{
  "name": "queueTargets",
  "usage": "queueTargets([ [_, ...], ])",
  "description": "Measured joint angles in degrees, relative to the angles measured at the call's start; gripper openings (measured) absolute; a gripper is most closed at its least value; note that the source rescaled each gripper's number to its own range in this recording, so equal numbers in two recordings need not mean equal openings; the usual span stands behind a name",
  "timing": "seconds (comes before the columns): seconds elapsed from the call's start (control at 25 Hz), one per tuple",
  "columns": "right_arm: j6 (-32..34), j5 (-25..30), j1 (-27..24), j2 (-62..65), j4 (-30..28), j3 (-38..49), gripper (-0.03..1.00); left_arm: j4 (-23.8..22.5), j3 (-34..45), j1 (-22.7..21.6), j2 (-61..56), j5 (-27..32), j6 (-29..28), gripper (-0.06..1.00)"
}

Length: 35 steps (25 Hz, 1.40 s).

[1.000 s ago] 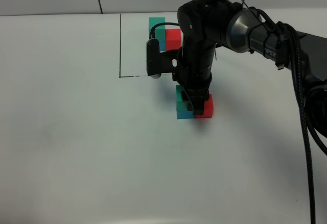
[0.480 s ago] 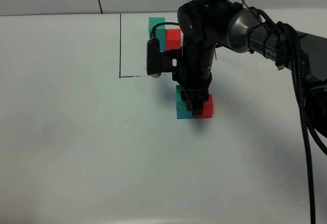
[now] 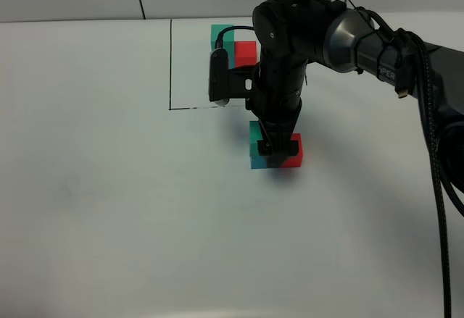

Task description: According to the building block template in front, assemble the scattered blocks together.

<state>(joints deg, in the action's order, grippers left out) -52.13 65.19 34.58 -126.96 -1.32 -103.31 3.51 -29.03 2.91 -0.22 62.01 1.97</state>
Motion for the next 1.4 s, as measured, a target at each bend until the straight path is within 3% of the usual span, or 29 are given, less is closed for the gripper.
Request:
queueTargets([
  [0.08, 1.8, 0.3, 0.0, 1.6, -1.0, 0.0, 0.99, 0.0, 0.0, 0.0, 0.0, 0.0, 0.0, 0.76],
  [0.24, 7.0, 0.3, -1.0, 5.9, -1.6, 0.0, 1.0, 0.0, 0.0, 0.0, 0.0, 0.0, 0.0, 0.76],
  [0.48, 22.5, 2.6, -8.6, 9.2, 0.9, 0.0, 1.0, 0.0, 0.0, 0.0, 0.0, 0.0, 0.0, 0.76],
  [0.64, 28.2, 2.7, -13.7, 11.4, 2.8, 2.9, 1.0, 0.0, 0.0, 0.0, 0.0, 0.0, 0.0, 0.76],
  [1.08, 40.1, -13.1, -22.6, 25.0, 6.1, 30.1, 1.0, 0.0, 0.0, 0.0, 0.0, 0.0, 0.0, 0.76],
  [1.4, 40.8, -19.7, -27.0, 25.7, 6.4, 29.4, 1.0, 0.0, 0.0, 0.0, 0.0, 0.0, 0.0, 0.76],
])
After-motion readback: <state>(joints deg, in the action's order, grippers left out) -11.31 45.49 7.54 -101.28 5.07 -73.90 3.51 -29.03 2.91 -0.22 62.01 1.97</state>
